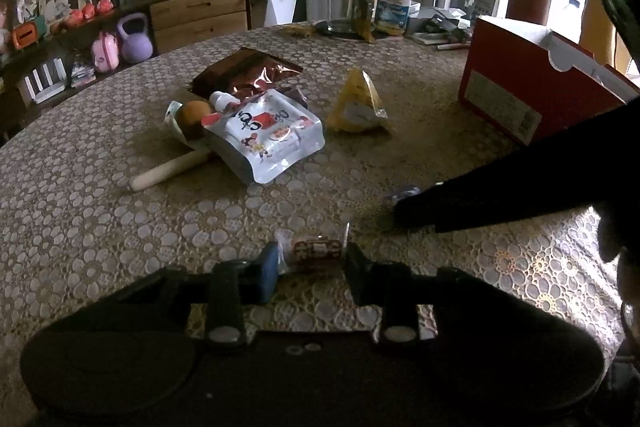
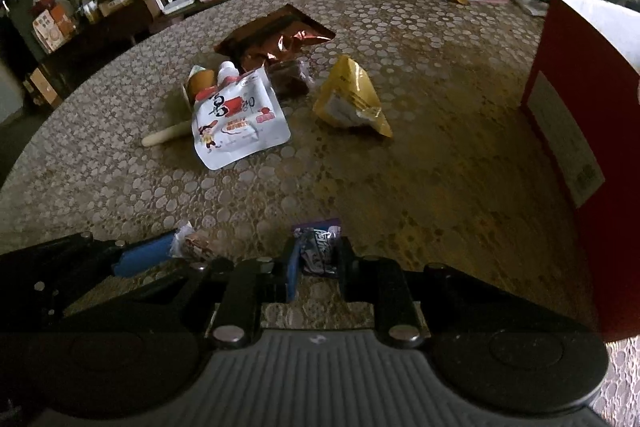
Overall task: Organize snacks
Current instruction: 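Grasp the clear-wrapped candy with the left gripper while the right grasps the purple candy packet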
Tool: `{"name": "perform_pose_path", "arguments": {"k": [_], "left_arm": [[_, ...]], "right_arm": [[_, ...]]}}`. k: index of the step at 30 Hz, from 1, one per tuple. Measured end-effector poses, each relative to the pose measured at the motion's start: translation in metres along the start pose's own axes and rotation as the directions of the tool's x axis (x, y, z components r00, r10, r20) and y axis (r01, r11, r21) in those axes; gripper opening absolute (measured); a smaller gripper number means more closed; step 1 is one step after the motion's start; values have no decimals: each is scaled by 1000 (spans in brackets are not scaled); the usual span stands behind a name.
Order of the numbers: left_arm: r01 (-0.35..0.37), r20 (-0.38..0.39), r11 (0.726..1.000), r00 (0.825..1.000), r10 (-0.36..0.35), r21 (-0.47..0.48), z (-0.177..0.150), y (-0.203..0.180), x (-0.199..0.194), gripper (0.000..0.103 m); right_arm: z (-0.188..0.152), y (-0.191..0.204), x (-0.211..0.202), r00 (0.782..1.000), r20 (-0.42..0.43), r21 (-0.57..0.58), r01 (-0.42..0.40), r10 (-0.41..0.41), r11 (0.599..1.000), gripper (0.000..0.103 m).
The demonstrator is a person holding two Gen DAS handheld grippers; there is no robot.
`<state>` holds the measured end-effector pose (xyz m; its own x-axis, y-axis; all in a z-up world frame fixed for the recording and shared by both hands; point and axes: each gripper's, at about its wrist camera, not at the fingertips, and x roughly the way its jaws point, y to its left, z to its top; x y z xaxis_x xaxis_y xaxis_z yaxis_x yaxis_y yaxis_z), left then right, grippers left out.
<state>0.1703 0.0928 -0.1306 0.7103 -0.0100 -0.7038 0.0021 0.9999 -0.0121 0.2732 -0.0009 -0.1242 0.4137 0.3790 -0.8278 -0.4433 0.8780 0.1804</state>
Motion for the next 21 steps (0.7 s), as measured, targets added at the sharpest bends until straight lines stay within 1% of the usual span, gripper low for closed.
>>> {"name": "perform_pose_path", "arguments": {"k": [7, 12, 21], "left_arm": [[15, 12, 1000, 1000, -15, -20, 2, 0, -15, 32], [36, 27, 999, 999, -35, -27, 5, -5, -29, 32], [80, 72, 996, 994, -77, -28, 20, -20, -62, 32]], "right_arm": [[-6, -9, -29, 998, 38, 29, -49, 48, 998, 18], [-11, -11, -57, 994, 82, 23, -74, 72, 997, 18], [-21, -19, -106, 986, 149, 3, -77, 76, 997, 18]]}}
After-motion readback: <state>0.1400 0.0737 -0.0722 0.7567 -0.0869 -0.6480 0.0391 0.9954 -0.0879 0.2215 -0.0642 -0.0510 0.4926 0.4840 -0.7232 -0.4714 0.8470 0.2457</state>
